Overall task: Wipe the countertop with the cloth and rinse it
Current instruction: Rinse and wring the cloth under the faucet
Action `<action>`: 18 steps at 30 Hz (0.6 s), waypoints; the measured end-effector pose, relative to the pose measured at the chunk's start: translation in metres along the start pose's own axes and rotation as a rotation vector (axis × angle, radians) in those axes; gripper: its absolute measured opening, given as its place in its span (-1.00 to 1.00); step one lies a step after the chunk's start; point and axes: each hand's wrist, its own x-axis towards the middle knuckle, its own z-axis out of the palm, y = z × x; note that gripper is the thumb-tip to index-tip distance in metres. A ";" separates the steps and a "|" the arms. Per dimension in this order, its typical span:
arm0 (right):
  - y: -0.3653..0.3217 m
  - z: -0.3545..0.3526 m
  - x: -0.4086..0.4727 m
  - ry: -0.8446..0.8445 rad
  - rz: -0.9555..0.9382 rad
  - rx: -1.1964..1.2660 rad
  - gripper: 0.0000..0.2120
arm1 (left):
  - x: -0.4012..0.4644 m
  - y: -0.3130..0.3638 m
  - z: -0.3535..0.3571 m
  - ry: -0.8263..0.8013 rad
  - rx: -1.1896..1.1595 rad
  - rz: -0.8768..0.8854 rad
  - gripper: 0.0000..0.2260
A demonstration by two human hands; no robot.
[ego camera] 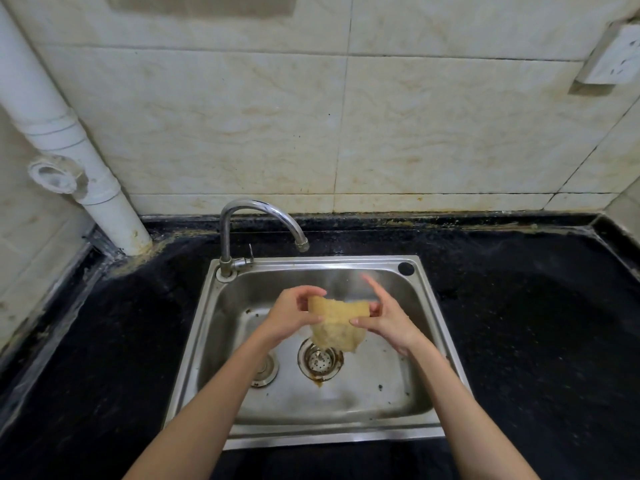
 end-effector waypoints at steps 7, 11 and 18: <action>-0.007 0.003 -0.001 0.103 -0.084 -0.286 -0.72 | 0.010 -0.004 0.000 0.022 0.634 0.084 -0.81; -0.010 0.001 -0.002 0.069 -0.023 -0.263 -0.66 | 0.008 -0.001 -0.002 0.116 0.515 0.103 -0.86; -0.008 0.001 -0.010 0.267 -0.082 -0.590 -0.72 | 0.006 0.003 -0.001 0.110 0.417 0.114 -0.90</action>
